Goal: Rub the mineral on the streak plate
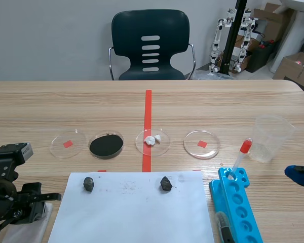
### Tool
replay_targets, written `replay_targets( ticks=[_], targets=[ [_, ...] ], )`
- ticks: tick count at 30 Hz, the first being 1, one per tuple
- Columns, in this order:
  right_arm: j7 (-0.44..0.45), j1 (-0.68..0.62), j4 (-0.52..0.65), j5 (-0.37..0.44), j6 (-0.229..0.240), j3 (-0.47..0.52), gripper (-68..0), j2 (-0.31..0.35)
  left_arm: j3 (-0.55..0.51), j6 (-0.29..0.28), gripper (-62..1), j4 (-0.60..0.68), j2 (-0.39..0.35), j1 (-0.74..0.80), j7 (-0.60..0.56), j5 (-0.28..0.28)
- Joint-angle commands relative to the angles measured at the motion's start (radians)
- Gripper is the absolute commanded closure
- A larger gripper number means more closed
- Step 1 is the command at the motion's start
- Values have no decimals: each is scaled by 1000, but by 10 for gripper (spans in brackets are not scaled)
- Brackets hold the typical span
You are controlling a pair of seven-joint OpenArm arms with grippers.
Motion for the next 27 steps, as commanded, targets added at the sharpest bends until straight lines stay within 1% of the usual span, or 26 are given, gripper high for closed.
replay_targets(
  ticks=[1, 3, 5, 8, 13, 17, 21, 27],
  targets=[
    [14, 9, 24, 6, -3, 1, -679, 10, 3, 0, -70, 15, 2, -3, -3, 0],
    [14, 9, 24, 6, -3, 1, -679, 10, 3, 0, -70, 15, 2, -3, -3, 2],
    [14, 9, 24, 6, -3, 1, -679, 10, 3, 0, -70, 15, 2, -3, -13, 21],
    [14, 9, 24, 6, -3, 1, -679, 10, 3, -1, -70, 15, 1, -3, -21, 30],
    [14, 9, 24, 6, -3, 1, -679, 10, 3, -1, -70, 15, 1, -3, -17, 98],
    [14, 9, 24, 6, -3, 1, -679, 10, 3, 0, -70, 15, 1, -3, 5, 130],
    [14, 9, 24, 6, -3, 1, -679, 10, 3, 0, -70, 15, 2, -3, 5, 117],
    [14, 9, 24, 6, -3, 1, -679, 10, 3, -5, -70, 15, 2, -3, -1, 2]
  ],
)
